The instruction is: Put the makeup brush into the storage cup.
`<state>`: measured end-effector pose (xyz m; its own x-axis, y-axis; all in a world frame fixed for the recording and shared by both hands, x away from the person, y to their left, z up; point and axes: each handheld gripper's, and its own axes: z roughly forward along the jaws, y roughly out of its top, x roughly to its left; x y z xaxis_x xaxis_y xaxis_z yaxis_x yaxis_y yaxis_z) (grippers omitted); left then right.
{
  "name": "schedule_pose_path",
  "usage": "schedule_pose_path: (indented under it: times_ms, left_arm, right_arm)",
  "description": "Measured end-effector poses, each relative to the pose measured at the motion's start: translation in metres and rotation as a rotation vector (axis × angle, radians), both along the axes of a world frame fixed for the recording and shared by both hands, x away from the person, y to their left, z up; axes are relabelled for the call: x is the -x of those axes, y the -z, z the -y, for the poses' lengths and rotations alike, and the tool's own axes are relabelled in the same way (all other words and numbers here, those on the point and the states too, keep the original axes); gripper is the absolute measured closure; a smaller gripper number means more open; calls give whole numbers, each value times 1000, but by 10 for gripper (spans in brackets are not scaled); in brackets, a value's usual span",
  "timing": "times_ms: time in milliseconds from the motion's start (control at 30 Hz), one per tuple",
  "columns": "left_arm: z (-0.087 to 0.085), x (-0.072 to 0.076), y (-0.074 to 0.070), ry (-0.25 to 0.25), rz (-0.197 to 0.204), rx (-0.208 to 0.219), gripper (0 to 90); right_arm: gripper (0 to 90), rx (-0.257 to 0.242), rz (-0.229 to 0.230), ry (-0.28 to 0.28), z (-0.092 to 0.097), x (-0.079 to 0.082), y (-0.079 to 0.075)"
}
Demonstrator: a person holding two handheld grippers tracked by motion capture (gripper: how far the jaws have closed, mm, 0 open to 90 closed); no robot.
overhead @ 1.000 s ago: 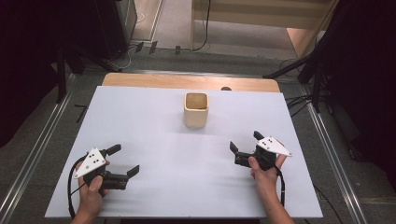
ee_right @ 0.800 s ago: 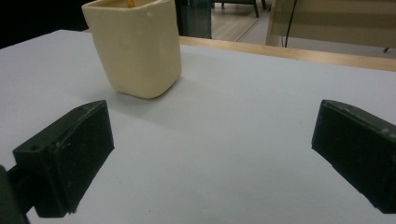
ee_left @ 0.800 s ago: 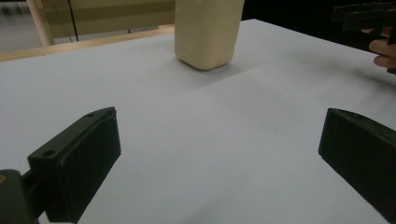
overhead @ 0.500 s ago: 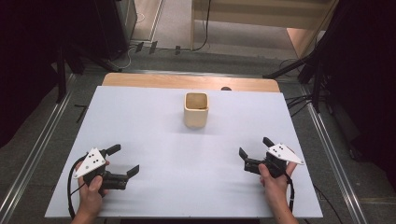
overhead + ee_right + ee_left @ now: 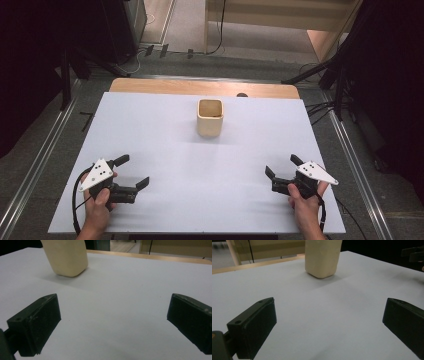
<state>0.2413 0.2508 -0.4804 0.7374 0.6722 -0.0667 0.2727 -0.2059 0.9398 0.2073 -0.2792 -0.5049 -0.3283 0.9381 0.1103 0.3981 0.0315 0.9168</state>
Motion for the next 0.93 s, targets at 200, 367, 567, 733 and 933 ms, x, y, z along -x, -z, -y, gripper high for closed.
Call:
schedule_pose_path:
  times_ms: [200, 367, 567, 733, 933]
  left_arm:
    - [-2, 0, 0, -2, -2, 0, 0]
    - [-1, 0, 0, 0, 0, 0, 0]
    - [-1, 0, -1, 1, 2, -2, 0]
    - [-2, -1, -1, 2, 0, 3, 0]
    - [-1, -1, -1, 5, -1, 2, 0]
  right_arm:
    - [0, 1, -14, 11, 7, 6, 3]
    - [0, 24, -17, 13, 11, 13, 4]
    - [0, 28, -29, 8, 13, 12, 6]
    - [0, 26, -33, -10, 11, 12, 7]
    - [0, 45, -44, -7, 8, 9, 6]
